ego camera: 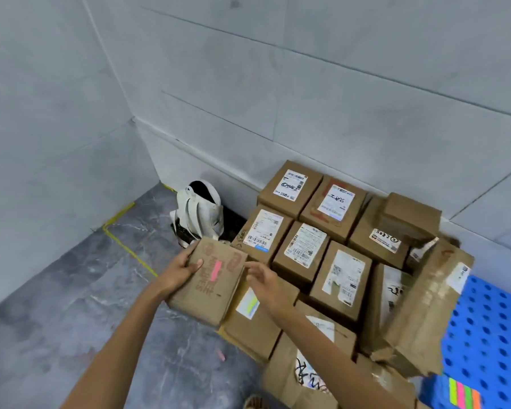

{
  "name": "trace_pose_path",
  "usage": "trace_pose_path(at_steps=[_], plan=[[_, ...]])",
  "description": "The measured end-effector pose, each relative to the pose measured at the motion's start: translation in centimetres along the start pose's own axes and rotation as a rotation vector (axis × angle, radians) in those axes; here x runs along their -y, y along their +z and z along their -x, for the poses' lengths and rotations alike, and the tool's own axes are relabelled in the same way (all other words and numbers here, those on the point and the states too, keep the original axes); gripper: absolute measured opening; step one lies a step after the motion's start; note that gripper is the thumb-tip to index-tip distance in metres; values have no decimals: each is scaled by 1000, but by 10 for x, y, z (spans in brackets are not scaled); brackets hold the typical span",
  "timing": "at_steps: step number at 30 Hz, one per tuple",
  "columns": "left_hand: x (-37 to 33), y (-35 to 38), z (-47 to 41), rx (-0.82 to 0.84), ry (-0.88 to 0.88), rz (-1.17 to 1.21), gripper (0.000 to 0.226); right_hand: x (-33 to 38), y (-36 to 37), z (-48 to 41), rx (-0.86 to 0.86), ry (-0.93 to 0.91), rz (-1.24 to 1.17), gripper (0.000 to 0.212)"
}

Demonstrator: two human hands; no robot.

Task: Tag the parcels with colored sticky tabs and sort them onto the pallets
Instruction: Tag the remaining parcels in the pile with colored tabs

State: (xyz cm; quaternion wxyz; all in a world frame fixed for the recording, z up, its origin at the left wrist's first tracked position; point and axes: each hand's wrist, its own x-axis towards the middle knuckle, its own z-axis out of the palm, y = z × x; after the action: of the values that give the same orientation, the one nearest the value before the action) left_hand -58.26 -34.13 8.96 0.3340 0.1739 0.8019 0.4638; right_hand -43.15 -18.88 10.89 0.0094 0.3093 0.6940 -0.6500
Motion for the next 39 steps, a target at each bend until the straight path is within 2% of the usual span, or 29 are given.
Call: trace_pose_path(at_steps=[3, 7, 9, 12, 15, 19, 22, 25, 30, 35, 39], plan=[[29, 8, -28, 105, -52, 9, 48, -20, -12, -35, -187, 28, 82, 27], [47, 14, -50, 179, -91, -110, 39, -24, -26, -68, -264, 57, 117, 29], [44, 17, -65, 95, -73, -189, 36, -25, -30, -83, -270, 68, 112, 32], [27, 27, -98, -94, 128, -363, 47, -26, -30, -100, -285, 107, 133, 36], [9, 53, -131, -32, 146, -450, 51, -27, -27, -115, -271, 88, 183, 40], [3, 79, -148, -70, 100, -329, 28, -23, -22, -126, -285, 108, 100, 48], [-10, 72, -142, -187, 123, -273, 42, -14, -29, -122, -310, 100, -37, 47], [-39, 55, -118, -282, 217, -178, 45, 9, -37, -103, -310, -24, -134, 41], [-116, 49, -56, -390, 366, 85, 45, 69, -71, -37, -358, -395, -160, 41], [-190, 123, 42, -253, 481, 233, 43, 77, -158, 80, -492, -569, -52, 44], [-197, 239, 126, -11, 473, 244, 46, 8, -239, 189, -681, -491, -79, 46]])
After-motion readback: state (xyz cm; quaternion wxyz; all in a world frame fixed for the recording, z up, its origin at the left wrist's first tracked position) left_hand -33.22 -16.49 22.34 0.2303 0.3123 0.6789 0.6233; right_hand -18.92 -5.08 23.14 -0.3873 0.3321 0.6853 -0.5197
